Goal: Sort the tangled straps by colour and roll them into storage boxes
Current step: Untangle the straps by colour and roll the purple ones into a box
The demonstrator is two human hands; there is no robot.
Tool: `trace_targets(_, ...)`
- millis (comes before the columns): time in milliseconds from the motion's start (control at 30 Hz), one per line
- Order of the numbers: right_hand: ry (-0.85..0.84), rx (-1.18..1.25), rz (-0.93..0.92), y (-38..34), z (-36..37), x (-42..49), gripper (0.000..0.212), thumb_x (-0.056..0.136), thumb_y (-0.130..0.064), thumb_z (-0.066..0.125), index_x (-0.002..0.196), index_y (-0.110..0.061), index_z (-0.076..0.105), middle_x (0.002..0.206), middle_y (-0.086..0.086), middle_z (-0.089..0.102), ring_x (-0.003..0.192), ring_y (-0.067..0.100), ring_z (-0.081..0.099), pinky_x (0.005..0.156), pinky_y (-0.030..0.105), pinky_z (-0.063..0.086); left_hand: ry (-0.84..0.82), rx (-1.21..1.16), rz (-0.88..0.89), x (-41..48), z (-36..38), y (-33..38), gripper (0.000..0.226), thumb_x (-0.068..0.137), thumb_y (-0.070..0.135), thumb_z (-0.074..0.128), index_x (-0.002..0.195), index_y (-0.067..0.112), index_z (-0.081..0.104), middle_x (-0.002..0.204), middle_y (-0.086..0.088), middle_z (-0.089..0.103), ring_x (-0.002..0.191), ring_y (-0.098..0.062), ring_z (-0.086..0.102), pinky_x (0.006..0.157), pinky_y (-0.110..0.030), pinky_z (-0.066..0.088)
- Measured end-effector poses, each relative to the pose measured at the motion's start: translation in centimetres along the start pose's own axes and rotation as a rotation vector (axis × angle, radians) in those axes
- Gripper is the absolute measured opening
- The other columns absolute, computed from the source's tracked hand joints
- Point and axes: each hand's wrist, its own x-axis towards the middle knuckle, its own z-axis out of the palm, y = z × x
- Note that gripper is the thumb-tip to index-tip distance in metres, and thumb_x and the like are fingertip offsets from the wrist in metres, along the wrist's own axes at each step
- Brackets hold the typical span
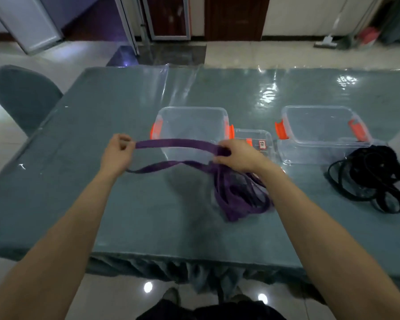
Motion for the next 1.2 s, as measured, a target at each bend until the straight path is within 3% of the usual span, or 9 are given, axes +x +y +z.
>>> trace_targets(167, -0.07, -0.257, -0.096, -10.7, -0.6, 3.3, 0.019, 0.099, -0.031, 0.071, 0.104, -0.013, 0.07, 0.1, 0.004, 0.07, 0.093, 0.027, 0.063, 0.083, 0.04, 0.051, -0.479, 0.093, 0.404, -2.1, -0.6, 3.3, 0.097, 0.083, 0.015, 0.092, 0.164, 0.021, 0.039, 0.16, 0.005, 0.052, 0.148, -0.009, 0.047, 0.121, -0.026, 0.036)
trace_targets(300, 0.073, -0.116, -0.059, -14.0, 0.1, 4.0, 0.022, 0.09, -0.032, 0.08, 0.105, -0.019, 0.072, 0.087, -0.002, 0.069, 0.087, 0.024, 0.067, 0.072, 0.037, 0.051, -0.598, 0.006, 0.468, -1.6, -1.6, 6.8, 0.026, 0.097, 0.014, 0.08, 0.116, 0.0, 0.07, 0.107, -0.022, 0.076, 0.102, -0.02, 0.07, 0.105, -0.05, 0.056)
trace_targets(367, 0.144, 0.091, -0.002, -13.4, 1.6, 3.3, 0.045, 0.084, -0.035, 0.088, 0.124, -0.026, 0.068, 0.104, -0.003, 0.073, 0.098, 0.018, 0.069, 0.09, 0.037, 0.058, -0.545, -0.108, 0.442, -0.6, -3.6, 6.4, 0.003, 0.1, 0.006, 0.072, 0.099, 0.004, 0.072, 0.08, -0.009, 0.075, 0.087, -0.024, 0.074, 0.094, -0.046, 0.059)
trace_targets(467, 0.062, -0.005, 0.198, -10.7, 6.8, 1.4, 0.096, 0.081, -0.051, 0.09, 0.159, -0.022, 0.042, 0.153, 0.006, 0.055, 0.138, 0.026, 0.055, 0.117, 0.05, 0.047, -0.425, -0.422, 0.338, 1.6, -7.3, 5.3, 0.02, 0.101, -0.003, 0.064, 0.091, 0.013, 0.07, 0.06, 0.012, 0.063, 0.065, -0.014, 0.067, 0.084, -0.037, 0.06)
trace_targets(567, 0.017, -0.154, 0.375, -8.2, 12.8, -0.4, 0.116, 0.084, -0.052, 0.087, 0.169, -0.016, 0.016, 0.169, 0.012, 0.032, 0.156, 0.035, 0.035, 0.123, 0.062, 0.034, -0.202, -0.391, 0.266, 4.0, -9.6, 3.8, 0.024, 0.098, 0.0, 0.07, 0.084, 0.019, 0.071, 0.062, 0.009, 0.061, 0.06, -0.009, 0.057, 0.07, -0.023, 0.056)
trace_targets(700, 0.056, -0.126, 0.419, -7.2, 17.3, -1.6, 0.098, 0.095, -0.04, 0.079, 0.168, -0.009, 0.022, 0.17, 0.015, 0.033, 0.157, 0.036, 0.033, 0.124, 0.056, 0.034, -0.3, -0.092, 0.193, 4.7, -8.9, -0.9, 0.013, 0.092, 0.003, 0.08, 0.103, 0.006, 0.075, 0.089, -0.015, 0.072, 0.08, -0.022, 0.064, 0.076, -0.028, 0.051)
trace_targets(900, 0.138, -0.168, 0.472, -4.6, 18.7, -4.7, 0.054, 0.1, -0.022, 0.067, 0.15, -0.007, 0.053, 0.153, 0.013, 0.052, 0.142, 0.034, 0.05, 0.118, 0.046, 0.04, -0.8, 0.747, 0.193, 1.4, -3.9, -8.2, 0.085, 0.085, 0.032, 0.092, 0.156, 0.011, 0.052, 0.157, -0.01, 0.057, 0.142, -0.029, 0.056, 0.115, -0.033, 0.045)
trace_targets(1067, 0.203, -0.145, 0.528, -2.2, 18.5, -7.2, 0.045, 0.102, -0.016, 0.062, 0.145, -0.005, 0.058, 0.142, 0.014, 0.058, 0.134, 0.036, 0.054, 0.112, 0.048, 0.046, -0.786, 0.555, 0.306, -3.3, 3.7, -8.8, 0.041, 0.099, 0.036, 0.076, 0.131, 0.01, 0.07, 0.131, -0.012, 0.074, 0.121, -0.03, 0.069, 0.104, -0.037, 0.052)
trace_targets(1200, 0.175, -0.152, 0.507, -0.2, 18.7, -8.8, 0.057, 0.102, -0.029, 0.068, 0.154, -0.011, 0.051, 0.147, 0.011, 0.056, 0.137, 0.034, 0.053, 0.113, 0.049, 0.046, -0.746, 0.484, 0.254, -6.0, 9.7, -8.0, 0.083, 0.098, 0.046, 0.076, 0.161, 0.005, 0.039, 0.159, -0.019, 0.05, 0.146, -0.037, 0.05, 0.119, -0.043, 0.042)
